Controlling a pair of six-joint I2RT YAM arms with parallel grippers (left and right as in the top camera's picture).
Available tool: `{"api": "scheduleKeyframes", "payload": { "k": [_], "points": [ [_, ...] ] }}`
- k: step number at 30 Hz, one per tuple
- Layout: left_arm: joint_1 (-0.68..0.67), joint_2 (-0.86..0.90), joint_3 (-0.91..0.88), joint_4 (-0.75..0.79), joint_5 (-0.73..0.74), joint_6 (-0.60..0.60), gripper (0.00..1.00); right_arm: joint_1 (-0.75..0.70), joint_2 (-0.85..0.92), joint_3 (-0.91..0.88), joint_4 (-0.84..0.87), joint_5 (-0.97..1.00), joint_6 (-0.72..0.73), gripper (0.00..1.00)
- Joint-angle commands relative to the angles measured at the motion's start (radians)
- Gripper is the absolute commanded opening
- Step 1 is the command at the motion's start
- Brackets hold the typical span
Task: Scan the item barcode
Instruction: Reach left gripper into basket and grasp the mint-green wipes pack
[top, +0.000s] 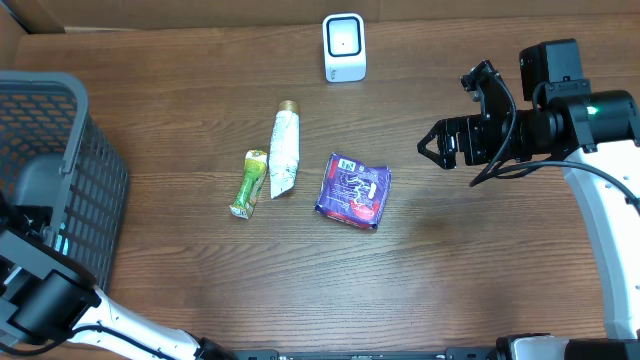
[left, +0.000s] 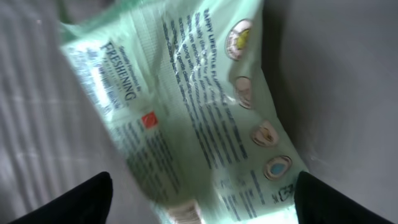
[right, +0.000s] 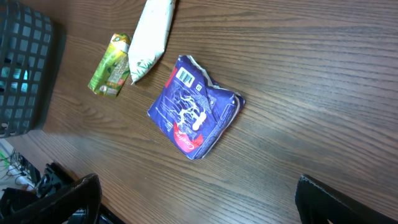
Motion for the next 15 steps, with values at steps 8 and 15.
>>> {"api": "scheduleKeyframes", "payload": {
  "k": [8,15],
  "points": [
    [0.003,0.019,-0.015,0.005,-0.024,0.05,0.45,-0.002,-0.001,0.023,0.006,-0.002,0.0,1.0],
    [0.003,0.02,-0.054,0.037,-0.024,0.05,0.73,-0.002,-0.001,0.023,0.006,-0.002,0.0,1.0]
  ]
}}
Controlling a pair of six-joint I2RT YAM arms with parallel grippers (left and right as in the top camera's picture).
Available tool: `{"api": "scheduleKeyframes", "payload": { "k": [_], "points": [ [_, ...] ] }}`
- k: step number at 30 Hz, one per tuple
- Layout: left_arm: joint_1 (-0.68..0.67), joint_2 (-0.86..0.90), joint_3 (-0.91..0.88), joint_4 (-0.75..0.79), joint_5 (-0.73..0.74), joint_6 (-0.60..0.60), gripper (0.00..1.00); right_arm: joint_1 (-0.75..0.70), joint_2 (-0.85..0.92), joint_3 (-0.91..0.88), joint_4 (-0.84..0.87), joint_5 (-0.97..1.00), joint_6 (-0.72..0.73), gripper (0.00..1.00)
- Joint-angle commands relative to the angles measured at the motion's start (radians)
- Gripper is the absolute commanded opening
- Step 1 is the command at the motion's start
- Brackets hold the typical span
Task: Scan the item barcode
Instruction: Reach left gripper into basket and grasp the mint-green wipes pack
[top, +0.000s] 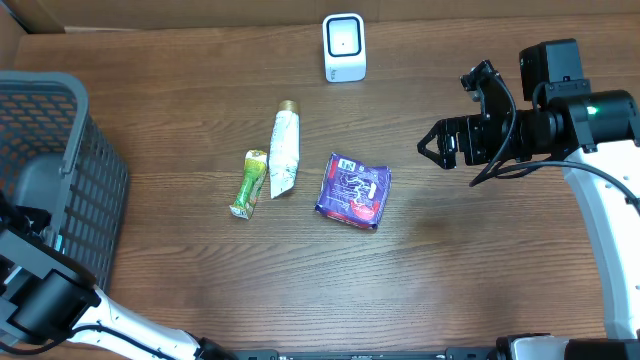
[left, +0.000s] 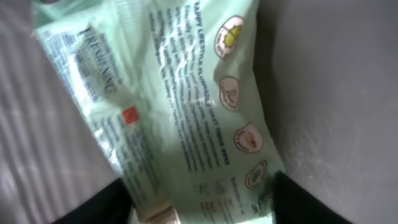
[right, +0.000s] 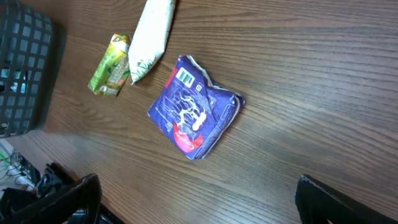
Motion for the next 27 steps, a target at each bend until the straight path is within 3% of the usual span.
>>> {"api": "scheduleKeyframes", "payload": {
  "k": [1,5,8,10,17,27],
  "points": [
    [0.003,0.016,-0.051,0.022,-0.013,0.002,0.76,-0.002,-0.001,0.023,0.005,-0.002,0.0,1.0],
    [0.004,0.016,-0.097,0.061,-0.002,0.001,0.7,-0.002,-0.001,0.023,0.005,-0.002,0.0,1.0],
    [0.003,0.015,-0.097,0.063,0.024,0.002,0.4,-0.002,-0.001,0.023,0.005,-0.001,0.0,1.0],
    [0.003,0.015,-0.088,0.054,0.045,0.002,0.04,-0.002,-0.001,0.023,0.005,-0.001,0.0,1.0],
    [0.001,0.005,0.007,-0.054,0.105,0.017,0.04,-0.002,-0.001,0.023,0.006,-0.001,-0.001,1.0],
    [-0.077,-0.083,0.379,-0.301,0.165,0.023,0.04,-0.002,-0.001,0.023,0.006,-0.002,0.0,1.0]
  ]
}}
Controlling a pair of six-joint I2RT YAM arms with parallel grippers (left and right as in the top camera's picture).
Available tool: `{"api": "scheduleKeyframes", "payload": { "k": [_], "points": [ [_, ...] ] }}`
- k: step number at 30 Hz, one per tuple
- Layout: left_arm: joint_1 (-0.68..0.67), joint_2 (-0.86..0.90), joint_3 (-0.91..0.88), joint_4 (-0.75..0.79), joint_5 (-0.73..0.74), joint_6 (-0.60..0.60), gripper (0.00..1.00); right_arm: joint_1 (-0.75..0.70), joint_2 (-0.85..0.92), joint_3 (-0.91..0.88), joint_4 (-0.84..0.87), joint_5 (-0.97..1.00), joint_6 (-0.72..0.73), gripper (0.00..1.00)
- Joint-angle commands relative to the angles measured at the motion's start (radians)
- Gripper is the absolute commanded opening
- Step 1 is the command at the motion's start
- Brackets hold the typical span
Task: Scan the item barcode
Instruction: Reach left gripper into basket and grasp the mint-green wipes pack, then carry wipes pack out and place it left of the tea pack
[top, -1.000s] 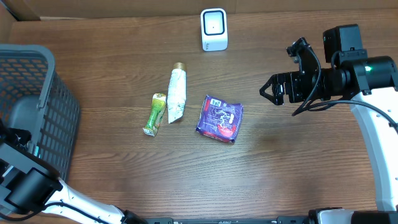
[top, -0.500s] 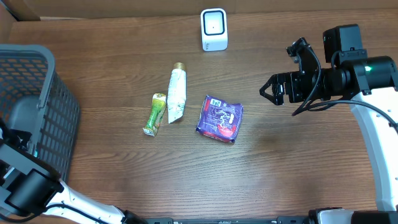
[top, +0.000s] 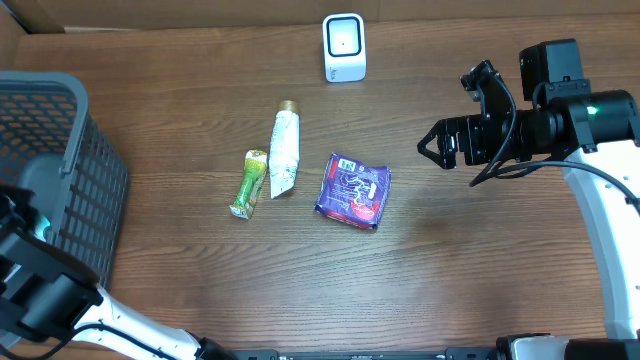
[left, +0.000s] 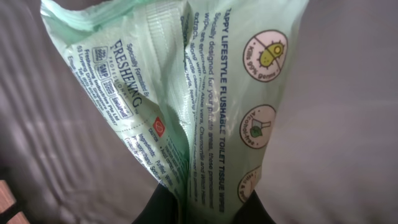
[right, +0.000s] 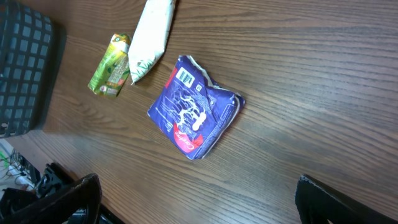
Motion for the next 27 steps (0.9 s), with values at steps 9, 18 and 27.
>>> {"api": "scheduleKeyframes", "payload": {
  "k": [9,18,27],
  "points": [
    [-0.36,-0.341,0.322,-0.08,0.09,0.268,0.04,-0.002,-0.001,0.023,0.009,-0.002,0.0,1.0],
    [-0.803,-0.438,0.311,-0.177,-0.019,0.377,0.04,-0.002,-0.001,0.023,0.016,-0.002,0.0,1.0],
    [-0.907,-0.417,0.086,-0.187,0.021,0.351,0.04,-0.002,-0.001,0.023,0.028,-0.002,0.0,1.0]
  ]
}}
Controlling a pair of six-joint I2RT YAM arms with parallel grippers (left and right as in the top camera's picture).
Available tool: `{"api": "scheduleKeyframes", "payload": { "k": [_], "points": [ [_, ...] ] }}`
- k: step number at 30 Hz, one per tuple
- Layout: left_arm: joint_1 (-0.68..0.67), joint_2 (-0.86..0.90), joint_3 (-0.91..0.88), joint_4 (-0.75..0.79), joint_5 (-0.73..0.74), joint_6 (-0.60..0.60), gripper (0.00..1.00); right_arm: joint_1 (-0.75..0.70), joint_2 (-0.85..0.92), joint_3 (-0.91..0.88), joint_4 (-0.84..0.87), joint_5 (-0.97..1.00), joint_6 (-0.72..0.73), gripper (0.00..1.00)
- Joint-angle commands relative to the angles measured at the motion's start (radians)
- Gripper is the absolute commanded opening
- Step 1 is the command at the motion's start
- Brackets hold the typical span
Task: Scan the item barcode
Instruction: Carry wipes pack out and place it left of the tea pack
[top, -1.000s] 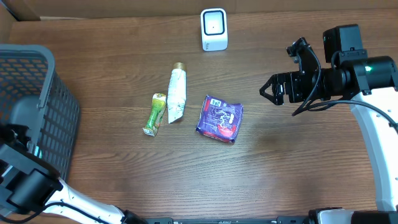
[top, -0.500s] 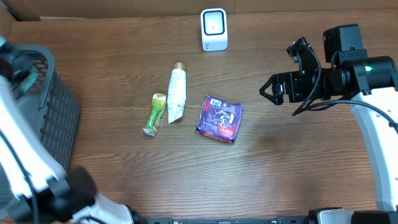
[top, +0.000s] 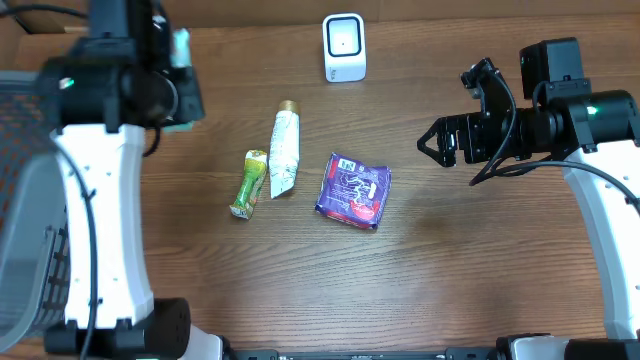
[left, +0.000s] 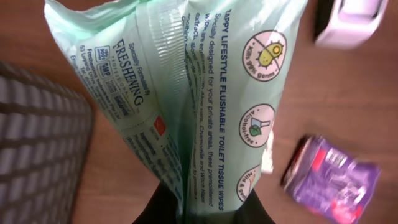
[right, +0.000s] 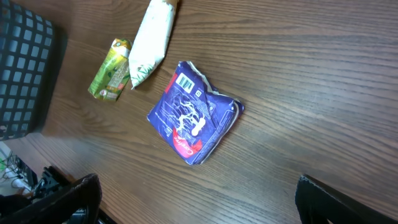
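A pale green pack of flushable wipes fills the left wrist view. My left gripper is shut on its lower end. From overhead the pack is held above the table's far left, to the left of the white scanner. The scanner shows at the top right corner behind the pack. My right gripper hangs open above the table's right side, with nothing between its fingers.
A purple packet, a white tube and a small green sachet lie mid-table. The right wrist view shows the purple packet with its barcode up. A dark mesh basket stands at the left edge.
My left gripper held the wipes pack inside the basket. It is out of the basket now, over the table's far left near the scanner. The right arm has barely changed.
My left gripper was open over the wipes pack lying in the basket. Then its fingers stood closer around the pack, then shut on it. Now the pack is up out of the basket and over the table. The right gripper stayed open throughout.
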Motion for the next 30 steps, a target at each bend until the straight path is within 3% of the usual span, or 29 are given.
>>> {"api": "scheduleKeyframes", "payload": {
  "k": [1,11,15,25,27,30],
  "points": [
    [0.0,0.005,-0.096,0.007,0.01,0.012,0.04,-0.002,-0.001,0.023,0.006,-0.001,-0.001,1.0],
    [0.0,0.005,-0.497,0.219,0.01,0.072,0.04,-0.002,-0.001,0.023,0.006,-0.001,-0.001,1.0],
    [0.0,0.005,-0.61,0.311,0.009,0.127,0.04,-0.002,-0.001,0.023,0.006,-0.001,-0.002,1.0],
    [0.0,0.005,-0.833,0.507,-0.071,0.132,0.06,-0.002,-0.001,0.023,0.006,-0.001,-0.002,1.0],
    [0.0,0.005,-0.873,0.548,-0.07,0.132,0.11,-0.002,-0.001,0.023,0.005,-0.001,-0.002,1.0],
    [0.0,0.005,-0.915,0.59,-0.069,0.13,0.35,-0.002,-0.001,0.023,0.005,-0.001,-0.002,1.0]
  ]
}}
